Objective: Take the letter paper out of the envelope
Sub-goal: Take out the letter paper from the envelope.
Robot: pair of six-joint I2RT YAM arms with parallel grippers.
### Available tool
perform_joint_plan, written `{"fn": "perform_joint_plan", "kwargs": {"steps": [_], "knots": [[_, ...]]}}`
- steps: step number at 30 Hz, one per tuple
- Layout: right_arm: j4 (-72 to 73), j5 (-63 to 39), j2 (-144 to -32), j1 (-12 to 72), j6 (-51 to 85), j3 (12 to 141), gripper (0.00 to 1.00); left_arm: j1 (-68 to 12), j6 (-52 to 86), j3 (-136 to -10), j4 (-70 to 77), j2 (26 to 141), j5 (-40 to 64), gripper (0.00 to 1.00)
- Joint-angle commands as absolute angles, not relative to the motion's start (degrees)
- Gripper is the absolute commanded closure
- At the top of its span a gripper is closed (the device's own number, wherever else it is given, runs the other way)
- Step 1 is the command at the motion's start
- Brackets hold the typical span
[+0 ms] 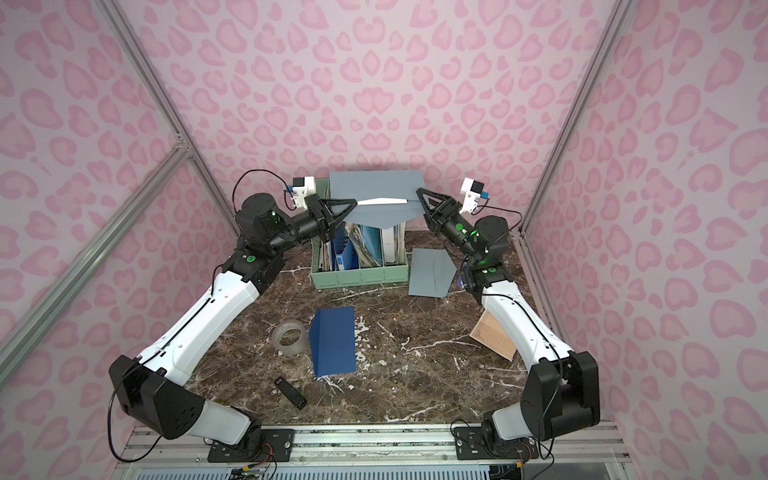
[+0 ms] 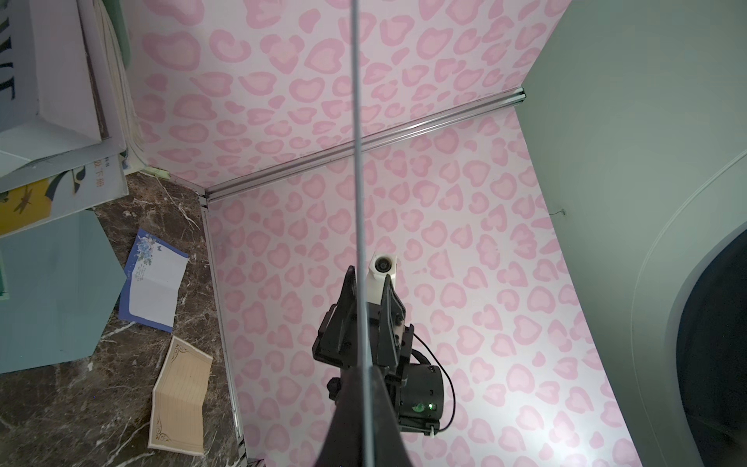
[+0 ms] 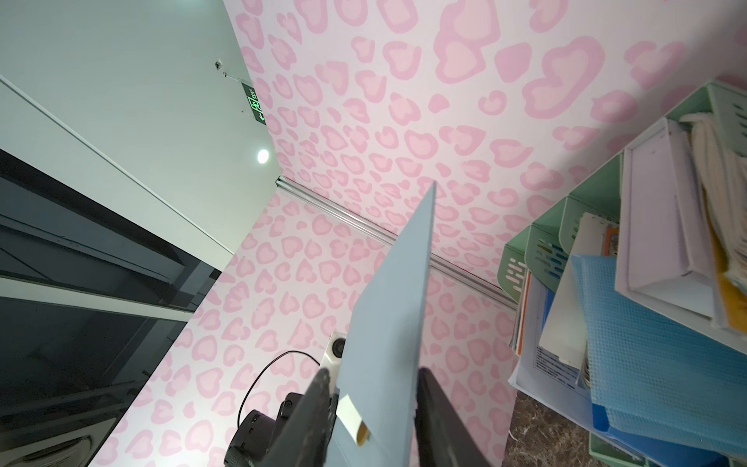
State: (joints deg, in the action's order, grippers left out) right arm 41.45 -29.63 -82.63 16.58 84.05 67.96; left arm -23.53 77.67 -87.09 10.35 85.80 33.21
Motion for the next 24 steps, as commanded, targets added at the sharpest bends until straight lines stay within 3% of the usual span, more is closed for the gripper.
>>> {"fn": "perform_joint_plan", "kwargs": {"steps": [1,4,10,14,24], "knots": [[46.33,-31.04,-81.89,17.02,85.81,66.46,0.61,-23.47,77.12,-87.19,11.58,85.65,32.79,1.00],[44.53,-30.96,-80.46,17.66,85.12,65.37,0.59,-23.47,77.00,-87.45,11.60,86.02,32.70,1.00],[46.02,-30.19,-80.67,18.37,86.22,64.73,0.73,-23.47,77.16,-87.80,11.95,86.75,33.14,1.00],[46.04,-30.24,-80.89,18.51,86.54,64.89,0.76,-23.47,77.08,-88.15,11.74,87.04,33.30,1.00],[45.68,-29.88,-81.45,18.47,86.47,65.42,0.99,-23.47,76.74,-87.73,11.34,87.01,33.91,1.00]]}}
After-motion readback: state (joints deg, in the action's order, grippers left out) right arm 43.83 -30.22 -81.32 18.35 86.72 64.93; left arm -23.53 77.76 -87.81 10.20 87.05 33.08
